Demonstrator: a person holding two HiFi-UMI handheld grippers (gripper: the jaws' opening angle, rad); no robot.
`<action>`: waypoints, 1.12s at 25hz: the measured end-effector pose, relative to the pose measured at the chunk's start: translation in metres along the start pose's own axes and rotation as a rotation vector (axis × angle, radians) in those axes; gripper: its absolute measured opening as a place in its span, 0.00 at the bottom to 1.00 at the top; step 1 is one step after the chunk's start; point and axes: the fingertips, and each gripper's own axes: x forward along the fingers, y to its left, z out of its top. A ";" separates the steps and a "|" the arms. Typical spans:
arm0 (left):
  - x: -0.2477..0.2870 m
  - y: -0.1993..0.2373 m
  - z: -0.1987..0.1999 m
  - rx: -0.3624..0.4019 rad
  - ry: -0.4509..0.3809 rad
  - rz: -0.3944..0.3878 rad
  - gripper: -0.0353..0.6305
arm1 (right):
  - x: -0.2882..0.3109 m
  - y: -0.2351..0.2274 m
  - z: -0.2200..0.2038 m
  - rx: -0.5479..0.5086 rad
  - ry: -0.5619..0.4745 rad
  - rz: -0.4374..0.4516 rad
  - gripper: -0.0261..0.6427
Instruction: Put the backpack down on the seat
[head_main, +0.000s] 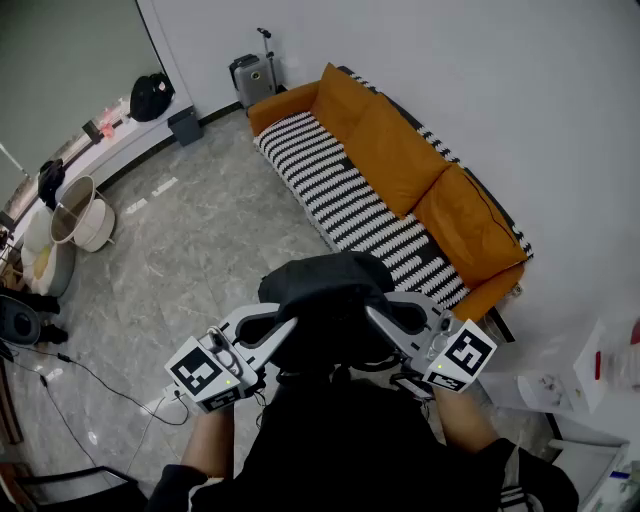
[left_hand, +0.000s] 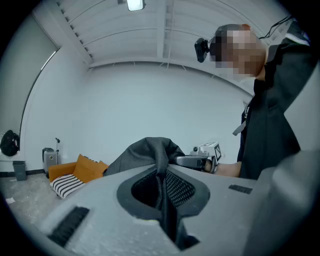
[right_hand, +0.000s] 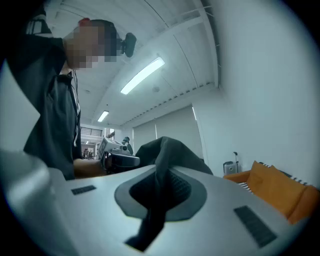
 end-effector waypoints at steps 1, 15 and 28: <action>0.000 -0.001 0.000 -0.001 -0.005 -0.002 0.10 | 0.000 0.001 -0.001 -0.004 0.000 0.003 0.08; -0.004 -0.001 -0.010 0.001 -0.010 0.024 0.10 | 0.002 0.001 -0.013 0.031 -0.006 0.014 0.08; 0.001 0.005 -0.011 -0.035 -0.018 0.031 0.10 | 0.004 -0.006 -0.012 0.081 -0.005 0.008 0.08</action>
